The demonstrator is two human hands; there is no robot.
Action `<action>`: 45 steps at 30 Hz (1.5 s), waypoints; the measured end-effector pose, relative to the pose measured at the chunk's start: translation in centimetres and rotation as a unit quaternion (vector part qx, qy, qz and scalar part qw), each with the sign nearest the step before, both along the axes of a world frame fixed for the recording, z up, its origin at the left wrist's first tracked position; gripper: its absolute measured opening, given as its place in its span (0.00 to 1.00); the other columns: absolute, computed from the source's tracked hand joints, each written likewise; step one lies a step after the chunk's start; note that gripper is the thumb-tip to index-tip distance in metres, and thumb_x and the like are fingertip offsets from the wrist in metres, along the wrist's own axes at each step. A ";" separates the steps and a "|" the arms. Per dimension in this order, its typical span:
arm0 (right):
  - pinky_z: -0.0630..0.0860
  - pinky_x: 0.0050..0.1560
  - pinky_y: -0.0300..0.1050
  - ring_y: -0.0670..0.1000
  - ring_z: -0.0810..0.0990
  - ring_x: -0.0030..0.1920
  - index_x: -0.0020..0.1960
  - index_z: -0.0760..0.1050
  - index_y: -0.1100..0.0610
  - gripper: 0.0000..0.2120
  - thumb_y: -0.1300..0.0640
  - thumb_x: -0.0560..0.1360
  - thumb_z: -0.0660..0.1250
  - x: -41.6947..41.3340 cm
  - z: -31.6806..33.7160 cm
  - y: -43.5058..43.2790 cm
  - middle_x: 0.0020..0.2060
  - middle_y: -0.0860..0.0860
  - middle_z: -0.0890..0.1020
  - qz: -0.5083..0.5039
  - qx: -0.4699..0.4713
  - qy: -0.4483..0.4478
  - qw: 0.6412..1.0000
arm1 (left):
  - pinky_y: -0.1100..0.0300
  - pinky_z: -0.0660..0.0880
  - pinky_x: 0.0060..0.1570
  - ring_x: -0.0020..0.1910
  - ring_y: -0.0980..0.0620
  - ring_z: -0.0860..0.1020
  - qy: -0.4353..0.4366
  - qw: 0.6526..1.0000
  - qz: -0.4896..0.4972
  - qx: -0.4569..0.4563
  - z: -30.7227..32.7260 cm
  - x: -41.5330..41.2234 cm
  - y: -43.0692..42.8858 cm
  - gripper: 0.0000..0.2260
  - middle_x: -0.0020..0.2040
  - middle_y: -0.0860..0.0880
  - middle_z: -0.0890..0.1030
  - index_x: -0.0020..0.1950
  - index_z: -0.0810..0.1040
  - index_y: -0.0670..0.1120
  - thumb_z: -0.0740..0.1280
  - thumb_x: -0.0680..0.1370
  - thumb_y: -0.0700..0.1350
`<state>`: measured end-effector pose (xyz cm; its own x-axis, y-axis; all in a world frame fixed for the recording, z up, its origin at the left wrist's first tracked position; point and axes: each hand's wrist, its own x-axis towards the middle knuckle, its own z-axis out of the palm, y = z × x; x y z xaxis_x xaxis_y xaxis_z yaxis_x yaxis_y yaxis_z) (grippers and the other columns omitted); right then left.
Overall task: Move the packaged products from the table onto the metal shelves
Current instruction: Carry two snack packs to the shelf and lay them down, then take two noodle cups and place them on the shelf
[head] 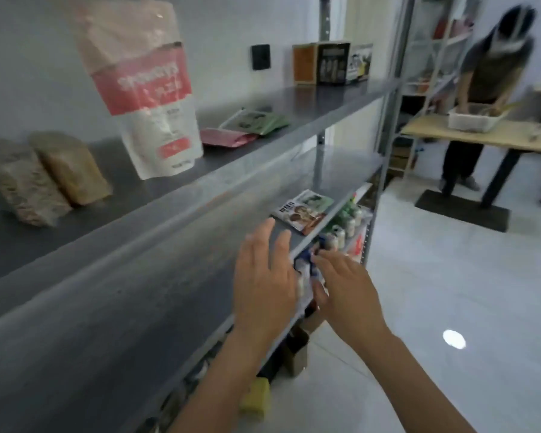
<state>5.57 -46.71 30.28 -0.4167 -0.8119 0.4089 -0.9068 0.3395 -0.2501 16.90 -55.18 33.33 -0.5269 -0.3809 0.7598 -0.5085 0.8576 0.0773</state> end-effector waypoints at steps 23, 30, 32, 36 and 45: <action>0.55 0.75 0.50 0.51 0.57 0.76 0.77 0.54 0.54 0.29 0.42 0.81 0.53 1.3 -11.7 28.5 0.76 0.52 0.59 -0.610 0.166 -0.330 0.701 | 0.51 0.62 0.66 0.69 0.45 0.65 -0.626 0.655 -0.422 -0.031 -15.6 -15.9 22.5 0.25 0.71 0.44 0.67 0.76 0.56 0.43 0.55 0.82 0.54; 0.52 0.76 0.50 0.50 0.51 0.77 0.78 0.51 0.55 0.29 0.44 0.82 0.53 7.7 -12.7 33.0 0.77 0.52 0.55 -0.686 0.142 -0.380 0.604 | 0.52 0.66 0.61 0.65 0.45 0.69 -0.612 0.576 -0.532 -0.107 -16.7 -13.3 28.6 0.22 0.67 0.44 0.71 0.72 0.63 0.43 0.57 0.82 0.53; 0.54 0.75 0.50 0.51 0.53 0.77 0.78 0.52 0.55 0.30 0.43 0.81 0.54 9.5 -12.6 34.8 0.77 0.52 0.56 -0.713 0.120 -0.382 0.576 | 0.51 0.66 0.62 0.65 0.45 0.70 -0.604 0.563 -0.550 -0.125 -16.4 -12.5 30.6 0.22 0.67 0.44 0.71 0.72 0.63 0.43 0.57 0.82 0.53; 0.63 0.70 0.47 0.53 0.64 0.71 0.75 0.59 0.55 0.27 0.43 0.80 0.56 12.6 -12.0 38.3 0.73 0.52 0.65 -0.767 0.074 -0.354 0.529 | 0.51 0.66 0.64 0.65 0.45 0.71 -0.579 0.547 -0.584 -0.156 -15.7 -11.3 35.2 0.22 0.66 0.44 0.72 0.72 0.64 0.44 0.59 0.81 0.53; 0.54 0.75 0.48 0.52 0.52 0.77 0.78 0.51 0.55 0.31 0.42 0.80 0.54 21.2 -12.4 45.4 0.77 0.52 0.56 -0.824 0.069 -0.298 0.477 | 0.54 0.65 0.65 0.68 0.47 0.67 -0.492 0.547 -0.662 -0.143 -14.6 -5.9 45.4 0.25 0.70 0.46 0.68 0.76 0.56 0.46 0.57 0.82 0.54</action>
